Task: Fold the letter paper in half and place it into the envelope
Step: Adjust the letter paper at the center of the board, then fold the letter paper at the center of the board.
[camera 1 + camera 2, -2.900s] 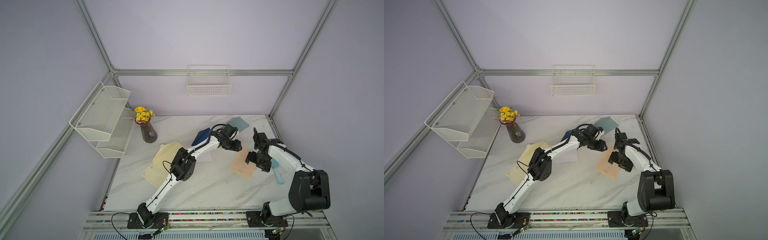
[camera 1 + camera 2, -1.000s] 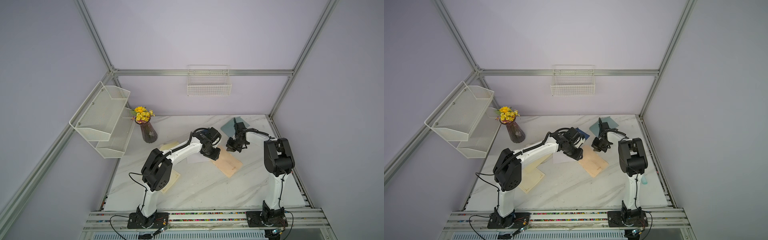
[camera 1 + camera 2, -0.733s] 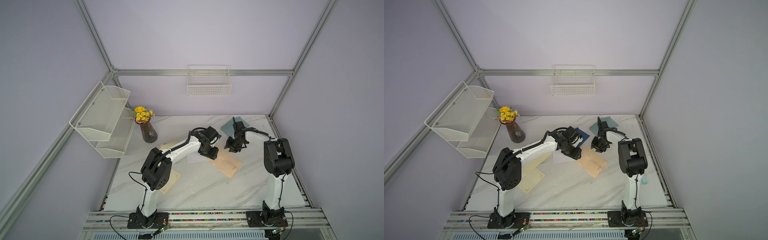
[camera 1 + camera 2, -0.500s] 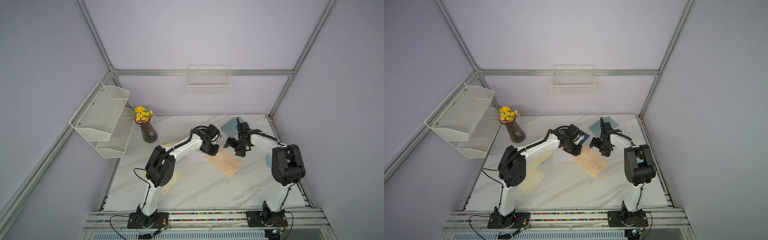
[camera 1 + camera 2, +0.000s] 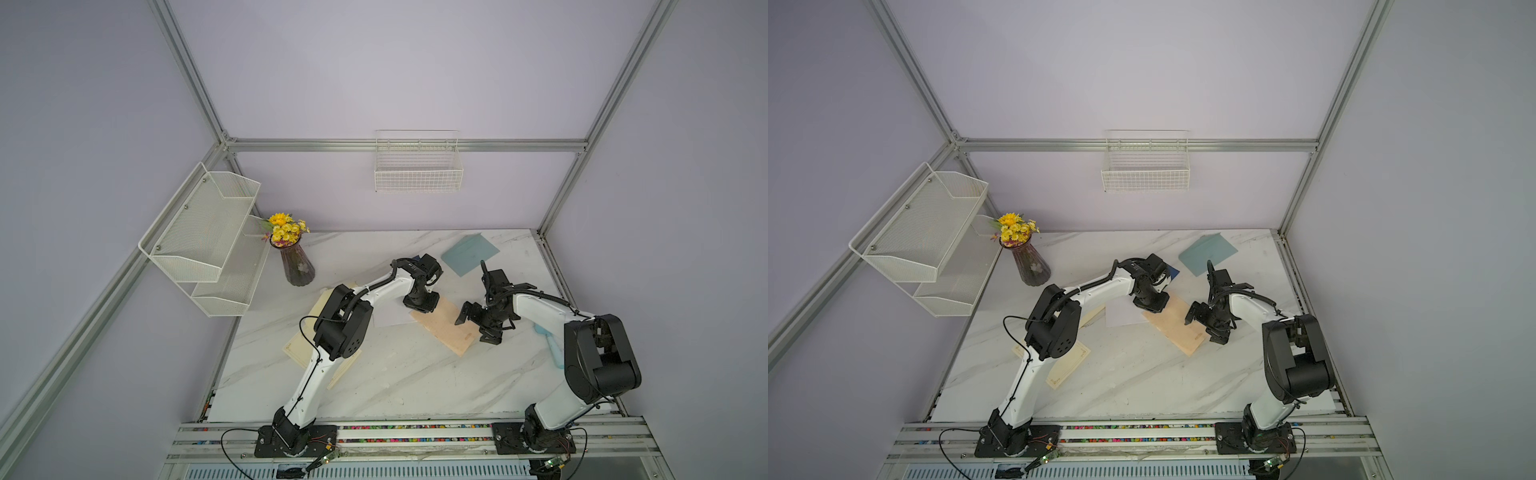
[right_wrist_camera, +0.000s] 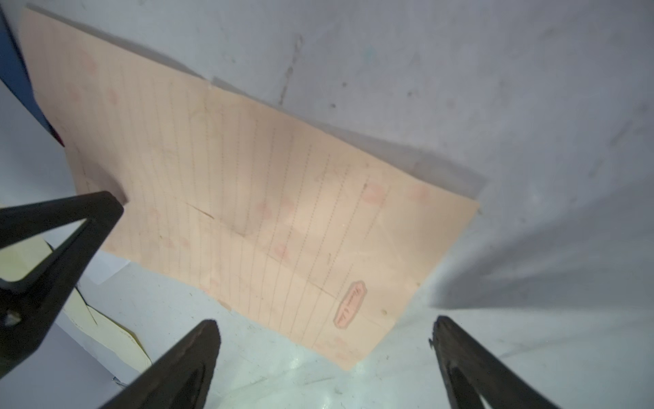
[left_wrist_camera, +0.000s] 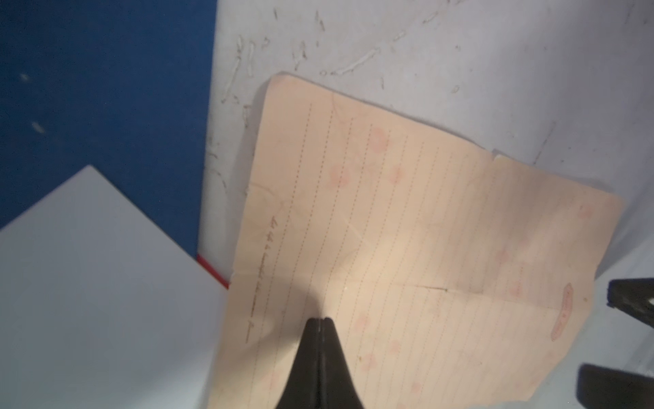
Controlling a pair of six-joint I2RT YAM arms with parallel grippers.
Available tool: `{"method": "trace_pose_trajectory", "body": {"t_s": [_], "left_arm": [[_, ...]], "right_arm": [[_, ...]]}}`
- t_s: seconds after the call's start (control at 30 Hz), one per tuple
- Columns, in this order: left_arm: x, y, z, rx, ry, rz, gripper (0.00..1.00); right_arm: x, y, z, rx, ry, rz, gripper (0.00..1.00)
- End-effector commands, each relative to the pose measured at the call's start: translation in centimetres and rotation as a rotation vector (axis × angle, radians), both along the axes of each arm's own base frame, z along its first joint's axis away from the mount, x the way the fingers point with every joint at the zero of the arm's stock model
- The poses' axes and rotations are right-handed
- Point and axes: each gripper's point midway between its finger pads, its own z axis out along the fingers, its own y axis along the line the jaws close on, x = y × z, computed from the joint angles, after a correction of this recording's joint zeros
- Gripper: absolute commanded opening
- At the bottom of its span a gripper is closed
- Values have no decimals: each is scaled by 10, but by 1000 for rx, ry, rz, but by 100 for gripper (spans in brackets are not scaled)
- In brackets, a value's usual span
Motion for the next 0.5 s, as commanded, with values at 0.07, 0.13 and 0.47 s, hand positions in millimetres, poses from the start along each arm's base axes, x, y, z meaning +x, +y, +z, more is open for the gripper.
{"method": "trace_pose_trajectory", "body": {"t_s": [0.07,0.13,0.47], "left_arm": [[4,-7,0,-31,8,8,2],[3,-7,-4,-28,17,6,2],[-1,-6,-14,-20,42,7,2]], "right_arm": [[-13,-1,0,22,9,-41,97],[-16,1,-2,42,10,-41,97],[-3,19,-4,162,-71,-32,97]]}}
